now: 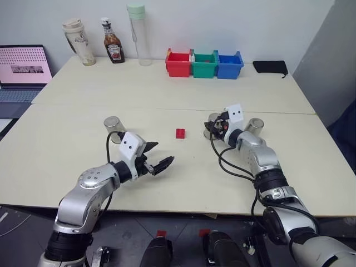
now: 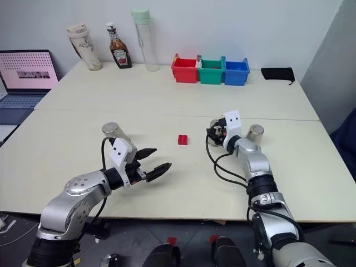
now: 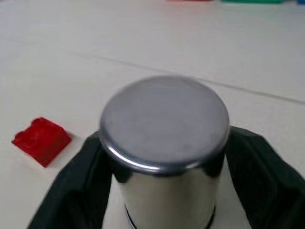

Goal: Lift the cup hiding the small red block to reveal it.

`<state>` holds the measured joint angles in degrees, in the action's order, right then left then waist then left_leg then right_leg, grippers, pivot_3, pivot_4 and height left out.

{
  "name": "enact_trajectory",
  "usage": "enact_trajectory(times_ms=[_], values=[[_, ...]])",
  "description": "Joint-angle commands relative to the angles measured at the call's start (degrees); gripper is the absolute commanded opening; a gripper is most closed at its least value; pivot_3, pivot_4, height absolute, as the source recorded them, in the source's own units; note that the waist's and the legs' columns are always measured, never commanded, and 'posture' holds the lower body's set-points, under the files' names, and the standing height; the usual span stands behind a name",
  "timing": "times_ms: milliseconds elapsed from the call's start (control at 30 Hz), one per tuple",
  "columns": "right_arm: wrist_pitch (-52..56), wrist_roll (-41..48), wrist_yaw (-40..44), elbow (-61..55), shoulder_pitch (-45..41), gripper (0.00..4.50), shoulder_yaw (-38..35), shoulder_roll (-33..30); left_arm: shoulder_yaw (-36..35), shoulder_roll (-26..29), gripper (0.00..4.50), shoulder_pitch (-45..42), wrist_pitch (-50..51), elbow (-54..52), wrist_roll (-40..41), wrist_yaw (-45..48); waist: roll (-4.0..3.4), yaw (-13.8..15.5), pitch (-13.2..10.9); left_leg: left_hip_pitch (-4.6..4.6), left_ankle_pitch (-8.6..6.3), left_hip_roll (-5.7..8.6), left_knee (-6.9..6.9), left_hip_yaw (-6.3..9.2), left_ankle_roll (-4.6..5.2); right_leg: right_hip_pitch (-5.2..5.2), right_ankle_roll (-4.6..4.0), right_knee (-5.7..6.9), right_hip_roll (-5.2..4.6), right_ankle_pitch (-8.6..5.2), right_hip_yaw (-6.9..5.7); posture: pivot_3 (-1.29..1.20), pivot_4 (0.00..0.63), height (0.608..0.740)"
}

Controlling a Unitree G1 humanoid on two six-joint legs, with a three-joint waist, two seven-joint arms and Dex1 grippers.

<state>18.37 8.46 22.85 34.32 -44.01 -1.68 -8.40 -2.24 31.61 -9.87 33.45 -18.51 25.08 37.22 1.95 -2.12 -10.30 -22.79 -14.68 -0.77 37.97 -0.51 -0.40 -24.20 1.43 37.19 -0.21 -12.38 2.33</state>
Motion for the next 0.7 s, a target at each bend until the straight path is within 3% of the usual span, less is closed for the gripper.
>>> enact_trajectory(times_ms=[33, 200, 367, 600, 700], values=[[-0.6, 0.4, -0.2, -2.4, 1.1, 4.43, -0.8, -0.5, -0.5, 0.2, 4.50, -0.3, -0.7, -1.3, 0.3, 0.5, 0.00, 0.0, 0.0, 0.00, 0.00, 0.00, 0.00, 0.01, 0.00, 0.00, 0.00, -0.01, 0.00, 0.00, 0.00, 0.00, 0.150, 0.740], [4.1, 0.0, -1.4, -12.2, 5.5, 4.43, -0.2, -2.0, -0.6, 0.0, 4.50, 0.3, -0.2, -1.9, 0.5, -0.1, -0.01, 0.1, 0.0, -0.05, 0.00, 0.00, -0.02, 0.03, 0.00, -0.03, 0.00, -0.04, -0.01, -0.01, 0.00, 0.00, 0.150, 0.740], [15.8, 2.6, 2.4, -34.1, 15.0, 4.43, 2.0, -6.3, -0.8, 0.1, 4.50, 0.0, -0.1, -1.5, 0.2, -0.7, -0.02, 0.4, 0.0, -0.11, 0.00, 0.01, -0.03, 0.16, 0.00, -0.04, 0.03, -0.07, -0.04, -0.04, 0.01, 0.00, 0.150, 0.740], [29.8, 8.7, 4.3, -57.0, 24.7, 4.43, 0.0, -13.4, -1.6, 1.0, 4.50, 0.2, 0.5, -1.5, -0.2, -1.1, -0.03, 0.4, 0.0, -0.06, 0.00, 0.00, 0.01, 0.16, 0.00, 0.01, 0.30, -0.06, -0.04, -0.20, -0.01, 0.00, 0.150, 0.740], [34.7, 15.1, 6.5, -66.0, 27.7, 4.43, -4.3, -16.2, -3.2, 4.0, 4.50, -0.9, 3.2, -2.6, 1.3, 0.4, -0.03, 0.3, 0.0, -0.03, 0.00, -0.04, 0.01, 0.16, 0.00, 0.01, 0.30, -0.04, -0.01, -0.20, -0.02, 0.00, 0.150, 0.740]])
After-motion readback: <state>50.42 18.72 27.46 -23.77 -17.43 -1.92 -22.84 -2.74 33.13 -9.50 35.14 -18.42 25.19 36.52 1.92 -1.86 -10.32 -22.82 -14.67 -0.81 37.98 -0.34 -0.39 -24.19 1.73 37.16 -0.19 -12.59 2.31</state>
